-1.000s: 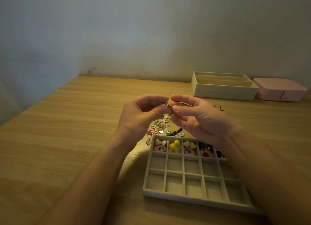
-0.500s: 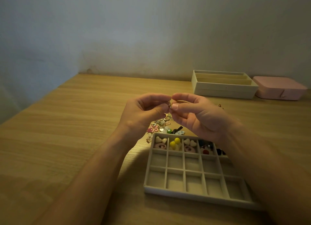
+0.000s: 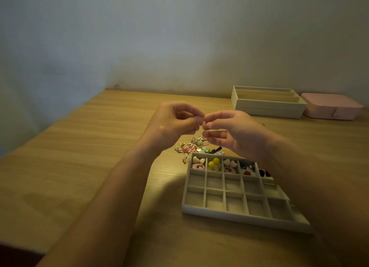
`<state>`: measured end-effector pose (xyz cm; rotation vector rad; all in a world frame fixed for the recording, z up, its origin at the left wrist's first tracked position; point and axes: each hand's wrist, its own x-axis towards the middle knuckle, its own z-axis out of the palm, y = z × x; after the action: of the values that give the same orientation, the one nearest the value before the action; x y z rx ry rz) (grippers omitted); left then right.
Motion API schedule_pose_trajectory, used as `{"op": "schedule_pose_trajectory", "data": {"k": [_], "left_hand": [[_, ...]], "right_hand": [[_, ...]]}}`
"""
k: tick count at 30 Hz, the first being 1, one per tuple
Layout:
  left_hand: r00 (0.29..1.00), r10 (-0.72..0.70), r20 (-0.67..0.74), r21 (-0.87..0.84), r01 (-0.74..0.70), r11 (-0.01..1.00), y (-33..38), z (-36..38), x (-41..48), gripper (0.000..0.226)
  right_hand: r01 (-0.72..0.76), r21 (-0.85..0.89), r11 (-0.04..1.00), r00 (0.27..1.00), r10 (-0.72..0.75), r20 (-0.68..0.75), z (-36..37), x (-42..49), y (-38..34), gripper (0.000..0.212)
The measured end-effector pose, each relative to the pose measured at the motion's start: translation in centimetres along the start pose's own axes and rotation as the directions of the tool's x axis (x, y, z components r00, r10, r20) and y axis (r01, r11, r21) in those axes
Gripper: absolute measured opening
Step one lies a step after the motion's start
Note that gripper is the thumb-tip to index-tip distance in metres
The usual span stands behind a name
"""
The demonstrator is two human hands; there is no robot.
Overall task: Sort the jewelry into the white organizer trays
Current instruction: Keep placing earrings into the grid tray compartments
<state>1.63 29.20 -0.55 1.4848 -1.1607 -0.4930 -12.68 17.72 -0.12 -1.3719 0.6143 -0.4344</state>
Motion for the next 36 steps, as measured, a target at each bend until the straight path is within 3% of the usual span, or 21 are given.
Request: {"op": "schedule_pose_trajectory", "data": {"k": [5, 10, 15, 19, 24, 33, 36], "left_hand": [[0.998, 0.057, 0.017, 0.216, -0.059, 0.975, 1.9, -1.2, -0.3, 0.007], [1.0, 0.006, 0.03, 0.256, -0.014, 0.966, 2.5, -1.9, -1.4, 0.007], [0.997, -0.066, 0.034, 0.229, 0.056, 0.972, 2.2, -1.9, -2.3, 0.005], [0.994, -0.102, 0.047, 0.173, 0.093, 0.981, 2.1, -1.5, -2.8, 0.004], [0.992, -0.121, 0.045, 0.099, 0.116, 0.988, 1.9, -1.4, -3.0, 0.004], [0.989, -0.146, -0.026, -0.005, 0.146, 0.989, 0.8, -1.4, -3.3, 0.013], [0.977, -0.208, -0.048, -0.14, 0.2, 0.97, 0.4, -1.6, -3.5, 0.02]], "right_hand": [[0.057, -0.168, 0.984, 0.996, -0.069, -0.064, 0.3, -0.9, -0.9, 0.022], [0.09, -0.223, 0.971, 0.993, -0.103, -0.05, 0.4, -2.1, -1.8, 0.022], [0.111, -0.326, 0.939, 0.994, -0.1, 0.051, 1.2, -2.8, -2.0, 0.012], [0.134, -0.383, 0.914, 0.991, -0.114, 0.073, 2.3, -2.7, -1.6, 0.02], [0.142, -0.356, 0.924, 0.99, -0.135, 0.045, 3.1, -2.3, -1.8, 0.019], [-0.012, -0.144, 0.99, 0.994, 0.028, 0.105, 3.7, -1.0, -1.3, 0.024], [-0.041, -0.129, 0.991, 0.987, 0.06, 0.152, 3.4, -0.7, -1.0, 0.026]]}}
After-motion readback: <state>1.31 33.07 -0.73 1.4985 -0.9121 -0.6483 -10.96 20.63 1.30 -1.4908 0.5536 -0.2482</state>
